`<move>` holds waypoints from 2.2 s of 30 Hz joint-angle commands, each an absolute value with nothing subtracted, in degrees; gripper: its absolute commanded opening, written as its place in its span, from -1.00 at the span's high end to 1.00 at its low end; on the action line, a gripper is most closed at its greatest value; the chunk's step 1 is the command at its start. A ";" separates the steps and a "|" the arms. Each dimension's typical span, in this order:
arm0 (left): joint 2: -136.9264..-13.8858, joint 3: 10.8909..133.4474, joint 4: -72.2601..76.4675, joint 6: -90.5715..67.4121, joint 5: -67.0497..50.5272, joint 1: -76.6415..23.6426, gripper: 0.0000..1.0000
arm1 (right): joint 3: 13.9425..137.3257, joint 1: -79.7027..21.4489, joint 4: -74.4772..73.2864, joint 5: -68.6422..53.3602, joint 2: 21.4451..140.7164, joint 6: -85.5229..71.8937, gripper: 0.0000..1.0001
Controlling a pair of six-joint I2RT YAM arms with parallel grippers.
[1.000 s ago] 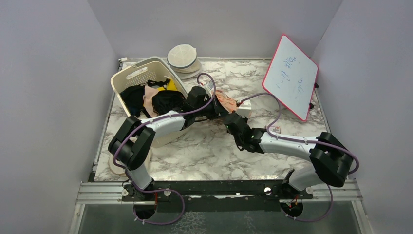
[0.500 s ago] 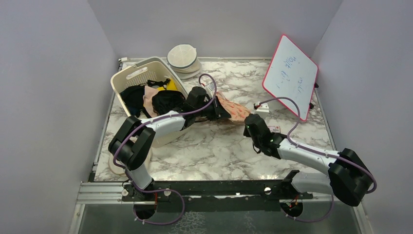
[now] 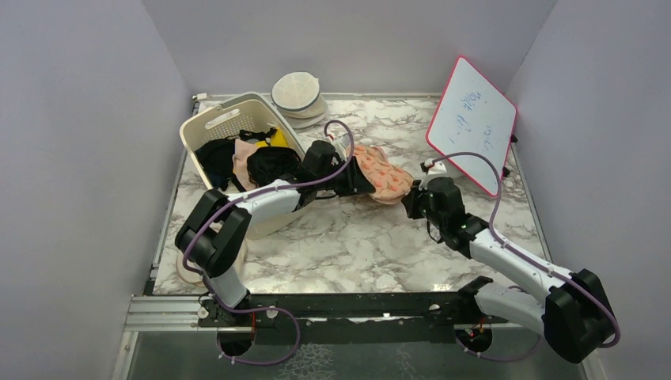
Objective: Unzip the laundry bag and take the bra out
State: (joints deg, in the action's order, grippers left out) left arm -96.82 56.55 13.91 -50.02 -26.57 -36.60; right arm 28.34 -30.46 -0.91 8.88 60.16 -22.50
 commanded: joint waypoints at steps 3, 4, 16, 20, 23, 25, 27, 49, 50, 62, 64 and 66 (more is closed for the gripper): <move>-91.18 57.68 12.12 -43.01 -24.03 -37.41 0.05 | 28.65 -30.23 -0.13 -2.42 57.45 -16.61 0.98; -90.28 57.80 11.46 -41.85 -22.92 -37.84 -0.02 | 28.58 -30.23 -0.17 -2.50 57.33 -16.62 0.98; -81.50 59.45 2.82 -28.98 -4.61 -43.38 -0.94 | 27.86 -30.23 1.03 -4.01 56.18 -17.36 0.98; -79.70 58.54 4.02 -26.90 -3.42 -43.79 -0.96 | 28.11 -30.23 0.85 -4.45 56.00 -17.12 0.98; -80.05 58.35 7.87 -23.44 -8.58 -44.56 -0.88 | 28.19 -30.23 0.86 -5.24 55.61 -16.73 0.98; -80.13 56.99 12.47 -21.37 -12.10 -45.35 -0.79 | 28.40 -30.23 0.79 -5.92 55.45 -16.50 0.98; -79.92 53.58 19.01 -18.66 -15.88 -46.21 -0.69 | 28.64 -30.23 0.62 -6.67 55.39 -16.18 0.98; -88.96 53.52 19.13 4.30 -9.87 -53.00 0.08 | 28.34 -30.23 -0.39 -10.61 53.83 -14.67 0.98; -89.17 53.52 19.08 4.31 -9.30 -53.00 0.13 | 28.40 -30.23 -0.31 -10.71 53.90 -14.46 0.98; -91.00 56.91 14.11 5.68 -6.00 -53.00 0.78 | 29.32 -30.23 -0.48 -9.52 55.76 -15.60 0.98; -90.84 57.46 13.07 6.03 -6.24 -53.00 0.88 | 29.57 -30.23 -1.04 -8.53 55.65 -15.85 0.98; -90.37 57.71 12.29 7.00 -5.87 -53.00 0.99 | 30.04 -30.23 -1.99 -6.96 55.99 -16.18 0.98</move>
State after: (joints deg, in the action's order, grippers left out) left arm -90.48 55.51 14.20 5.04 -7.38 -52.97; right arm 28.34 -30.30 -1.45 -8.86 55.66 -15.33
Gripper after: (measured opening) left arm 0.051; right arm 0.011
